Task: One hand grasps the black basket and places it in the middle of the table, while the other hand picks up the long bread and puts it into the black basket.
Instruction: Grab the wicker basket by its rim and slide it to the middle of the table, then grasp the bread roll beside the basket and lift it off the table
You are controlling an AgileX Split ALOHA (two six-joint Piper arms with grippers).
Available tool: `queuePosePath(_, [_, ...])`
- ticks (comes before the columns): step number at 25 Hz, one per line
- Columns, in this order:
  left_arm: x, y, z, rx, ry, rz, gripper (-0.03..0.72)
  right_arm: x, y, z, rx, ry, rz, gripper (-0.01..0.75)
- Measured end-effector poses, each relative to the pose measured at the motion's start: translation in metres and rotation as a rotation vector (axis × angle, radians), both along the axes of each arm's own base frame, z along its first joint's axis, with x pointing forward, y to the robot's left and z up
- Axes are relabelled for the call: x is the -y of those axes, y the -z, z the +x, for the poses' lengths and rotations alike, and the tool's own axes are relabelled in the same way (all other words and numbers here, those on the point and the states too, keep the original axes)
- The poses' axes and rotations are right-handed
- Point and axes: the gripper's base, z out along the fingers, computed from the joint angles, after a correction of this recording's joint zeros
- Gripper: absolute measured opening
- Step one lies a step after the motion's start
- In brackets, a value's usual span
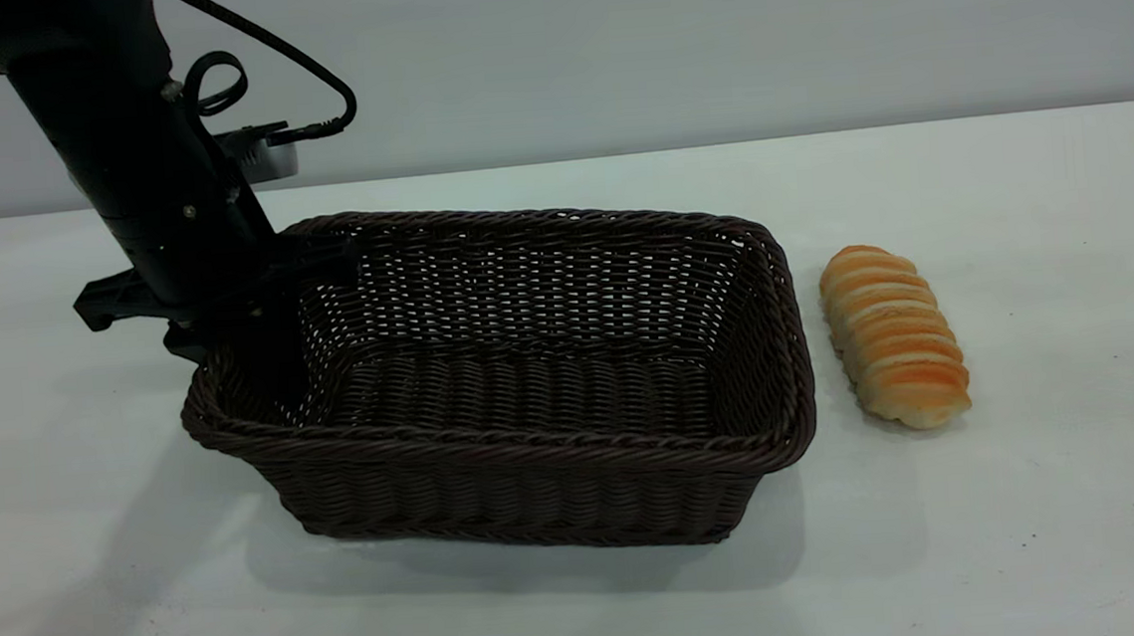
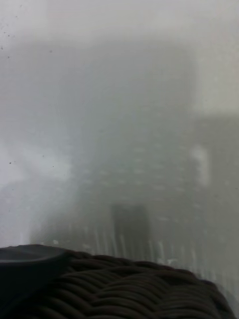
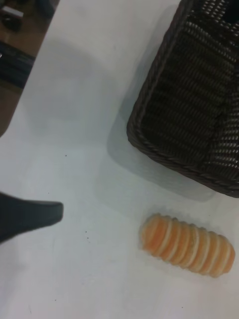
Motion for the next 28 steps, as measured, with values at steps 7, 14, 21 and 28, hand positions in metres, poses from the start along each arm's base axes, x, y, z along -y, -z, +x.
queuePosePath(7, [-0.003, -0.007, -0.001, -0.002, 0.016, 0.033, 0.461, 0.0, 0.0, 0.0, 0.0, 0.0, 0.0, 0.508])
queuePosePath(14, [-0.013, -0.061, -0.007, 0.067, 0.037, 0.11, 0.565, 0.0, -0.001, 0.001, 0.011, 0.005, 0.009, 0.508])
queuePosePath(21, [-0.018, -0.137, -0.022, 0.226, 0.034, 0.091, 0.559, -0.007, 0.011, 0.038, 0.017, 0.002, 0.084, 0.506])
queuePosePath(28, [-0.026, -0.204, -0.051, 0.365, 0.032, 0.082, 0.529, -0.007, 0.059, 0.106, 0.005, 0.115, 0.121, 0.501])
